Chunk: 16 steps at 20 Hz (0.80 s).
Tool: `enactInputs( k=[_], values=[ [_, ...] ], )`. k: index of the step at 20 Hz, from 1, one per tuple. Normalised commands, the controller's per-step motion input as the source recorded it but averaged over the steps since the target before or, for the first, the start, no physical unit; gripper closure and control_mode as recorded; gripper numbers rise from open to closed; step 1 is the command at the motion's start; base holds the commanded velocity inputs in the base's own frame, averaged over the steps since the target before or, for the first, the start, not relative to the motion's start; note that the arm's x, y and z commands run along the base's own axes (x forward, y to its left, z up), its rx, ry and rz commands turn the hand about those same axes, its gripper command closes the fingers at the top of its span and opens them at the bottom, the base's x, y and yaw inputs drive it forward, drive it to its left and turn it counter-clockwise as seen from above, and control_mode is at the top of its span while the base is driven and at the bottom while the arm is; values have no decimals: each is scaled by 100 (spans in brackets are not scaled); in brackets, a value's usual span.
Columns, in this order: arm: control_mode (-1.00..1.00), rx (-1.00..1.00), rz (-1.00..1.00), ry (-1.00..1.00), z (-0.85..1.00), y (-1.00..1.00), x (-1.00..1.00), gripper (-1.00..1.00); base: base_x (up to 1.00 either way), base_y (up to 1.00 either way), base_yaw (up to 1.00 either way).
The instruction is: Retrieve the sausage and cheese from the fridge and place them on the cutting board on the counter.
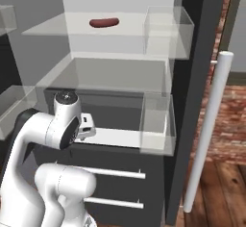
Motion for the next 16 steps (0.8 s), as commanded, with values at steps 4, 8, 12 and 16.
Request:
enactInputs(
  k=[4, 8, 12, 16],
  values=[
    [100, 0, 0, 0, 0, 0, 0, -100, 52, 1, -11],
    [100, 0, 0, 0, 0, 0, 0, -100, 42, 18, 0],
    [100, 0, 0, 0, 0, 0, 0, -100, 26, 13, 3],
    [100, 0, 0, 0, 0, 0, 0, -100, 2, 0, 0]
  ],
)
